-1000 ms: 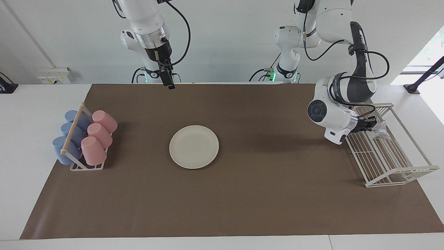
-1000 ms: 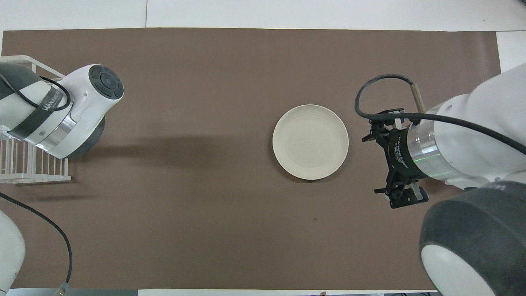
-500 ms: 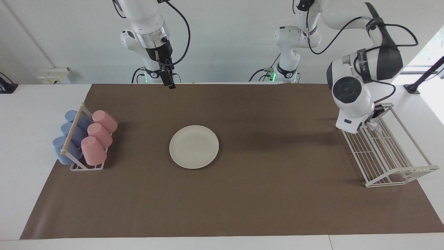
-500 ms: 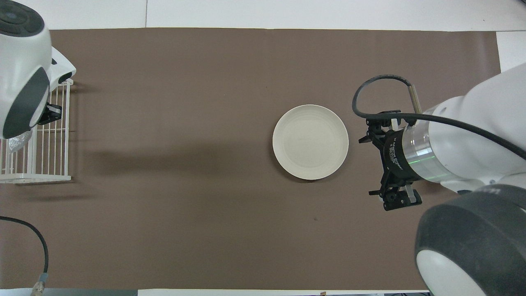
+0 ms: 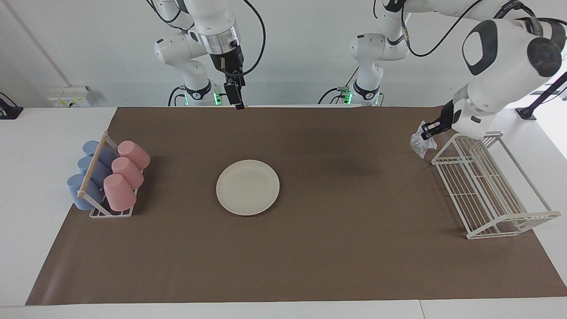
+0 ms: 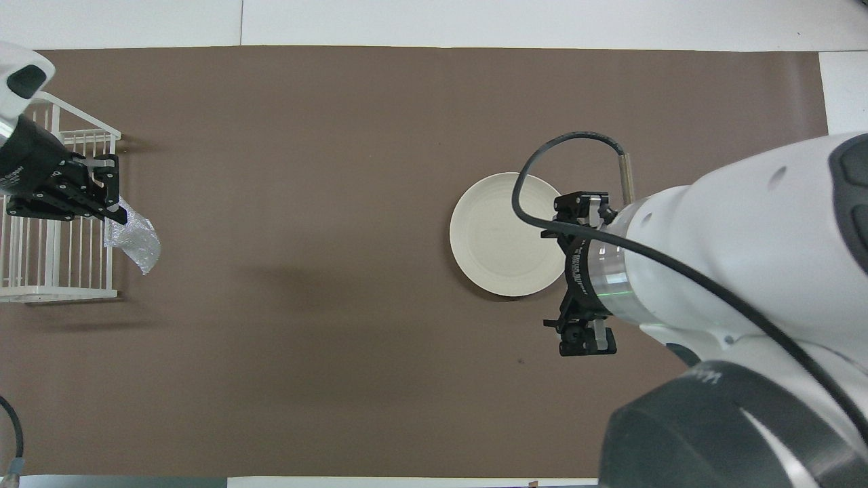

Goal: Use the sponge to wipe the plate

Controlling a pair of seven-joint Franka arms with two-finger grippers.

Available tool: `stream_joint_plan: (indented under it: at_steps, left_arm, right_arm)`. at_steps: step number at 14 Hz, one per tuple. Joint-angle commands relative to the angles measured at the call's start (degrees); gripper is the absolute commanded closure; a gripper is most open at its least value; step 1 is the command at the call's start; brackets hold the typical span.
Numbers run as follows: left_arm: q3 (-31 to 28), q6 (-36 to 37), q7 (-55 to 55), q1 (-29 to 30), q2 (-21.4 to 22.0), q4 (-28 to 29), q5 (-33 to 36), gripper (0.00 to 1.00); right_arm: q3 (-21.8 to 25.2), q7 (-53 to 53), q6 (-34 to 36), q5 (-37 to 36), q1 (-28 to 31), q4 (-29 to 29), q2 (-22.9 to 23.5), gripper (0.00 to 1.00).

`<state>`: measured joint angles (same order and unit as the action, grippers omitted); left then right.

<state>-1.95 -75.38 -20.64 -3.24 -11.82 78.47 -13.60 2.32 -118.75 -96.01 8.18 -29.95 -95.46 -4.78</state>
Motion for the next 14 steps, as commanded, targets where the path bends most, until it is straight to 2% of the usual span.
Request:
stream_joint_plan:
  at_steps: [1, 2, 3, 4, 5, 6, 7, 10, 14]
  left_arm:
    - [0.28, -0.63, -3.62, 1.65, 3.46, 5.62, -11.76, 1.00]
    - [0.28, -2.47, -3.53, 3.14, 5.30, 9.65, -17.02, 1.00]
    - [0.28, -4.58, -3.18, 3.85, 7.40, 13.95, -21.86, 1.00]
    - [0.28, -7.64, -2.74, 3.86, 9.95, 19.13, -26.35, 1.00]
    - [0.28, -10.28, -1.00, 3.68, 12.15, 23.96, -30.05, 1.00]
    - [0.28, -12.83, 1.98, 3.68, 14.69, 28.80, -34.26, 1.00]
    - [0.28, -13.90, 4.88, 3.68, 16.90, 33.20, -37.09, 1.00]
    - [0.45, -17.51, 13.41, 2.63, 22.53, 43.85, -45.97, 1.00]
    - [0.54, -19.98, 26.49, -2.11, 24.48, 50.72, -54.32, 1.00]
  right_arm:
    - [-0.21, -2.19, -3.03, 0.87, -1.51, -2.70, -0.58, 0.00]
    - [-0.21, -1.66, -3.04, 0.70, -2.04, -3.15, -0.58, 0.03]
    - [-0.21, -1.22, -3.04, 0.69, -2.56, -3.33, -0.58, 0.23]
    - [-0.21, -1.57, -4.17, 0.78, -2.66, -3.24, -0.23, 0.23]
    - [-0.21, -1.92, -6.36, 0.87, -3.09, -3.33, 0.12, 0.22]
    - [-0.21, -2.27, -7.60, 0.87, -3.36, -3.33, 0.82, 0.06]
    - [-0.21, -3.40, -9.35, 0.87, -3.36, -3.33, 1.70, 0.00]
    - [-0.38, -5.70, -15.15, 1.04, -5.55, -5.16, 1.71, 0.00]
    - [-0.47, -6.75, -18.32, 2.09, -8.81, -6.93, 2.06, 0.00]
